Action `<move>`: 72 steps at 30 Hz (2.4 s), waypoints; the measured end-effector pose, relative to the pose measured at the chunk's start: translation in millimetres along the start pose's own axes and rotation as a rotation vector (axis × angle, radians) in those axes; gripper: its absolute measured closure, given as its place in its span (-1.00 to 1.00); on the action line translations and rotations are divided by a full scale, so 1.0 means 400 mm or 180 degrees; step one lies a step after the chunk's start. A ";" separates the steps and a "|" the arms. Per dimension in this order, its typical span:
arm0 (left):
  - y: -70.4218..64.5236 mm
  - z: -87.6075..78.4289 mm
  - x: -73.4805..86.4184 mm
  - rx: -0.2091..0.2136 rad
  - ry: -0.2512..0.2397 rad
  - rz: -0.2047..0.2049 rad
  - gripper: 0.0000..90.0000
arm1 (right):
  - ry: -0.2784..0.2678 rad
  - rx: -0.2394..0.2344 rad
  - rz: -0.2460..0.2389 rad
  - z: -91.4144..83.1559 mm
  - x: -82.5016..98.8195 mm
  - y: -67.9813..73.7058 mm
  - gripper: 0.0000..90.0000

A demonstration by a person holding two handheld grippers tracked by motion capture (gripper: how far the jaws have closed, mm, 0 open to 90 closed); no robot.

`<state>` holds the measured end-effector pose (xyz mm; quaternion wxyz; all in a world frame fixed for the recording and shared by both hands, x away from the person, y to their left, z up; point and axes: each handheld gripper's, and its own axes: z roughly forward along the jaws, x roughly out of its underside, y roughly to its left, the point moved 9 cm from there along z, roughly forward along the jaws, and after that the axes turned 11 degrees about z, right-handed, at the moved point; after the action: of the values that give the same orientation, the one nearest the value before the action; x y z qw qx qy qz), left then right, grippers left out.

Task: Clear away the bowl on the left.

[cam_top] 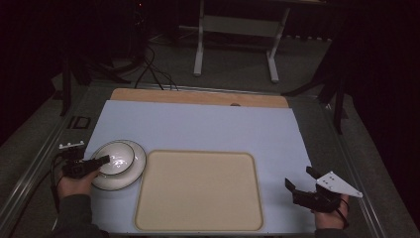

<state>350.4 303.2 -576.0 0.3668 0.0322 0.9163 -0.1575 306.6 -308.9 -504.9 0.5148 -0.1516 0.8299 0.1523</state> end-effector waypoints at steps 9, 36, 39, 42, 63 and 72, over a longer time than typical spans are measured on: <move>0.001 -0.006 0.000 0.0047 -0.0025 -0.0062 0.76 | 0.0004 -0.0011 0.0003 0.001 0.000 0.001 -0.72; -0.013 -0.033 -0.016 0.0188 -0.0258 -0.0147 0.73 | -0.0012 -0.0006 0.0006 -0.002 -0.002 -0.001 -0.70; -0.014 -0.037 -0.018 0.0206 -0.0285 -0.0157 0.73 | -0.0016 -0.0005 0.0001 -0.003 -0.002 -0.002 -0.70; -0.018 -0.043 -0.022 0.0217 -0.0338 -0.0172 0.73 | -0.0020 -0.0003 0.0005 -0.003 -0.003 -0.002 -0.70; -0.089 -0.074 -0.063 0.0353 -0.0568 -0.0070 0.73 | -0.0021 0.0011 0.0006 -0.003 -0.002 -0.003 -0.70; -0.113 -0.088 -0.075 0.0393 -0.0638 -0.0006 0.72 | -0.0027 0.0014 0.0012 -0.004 -0.002 -0.005 -0.70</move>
<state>341.0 273.1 -519.7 0.4538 0.0379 0.8636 -0.2164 306.6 -311.1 -503.6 0.5184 -0.1483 0.8284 0.1520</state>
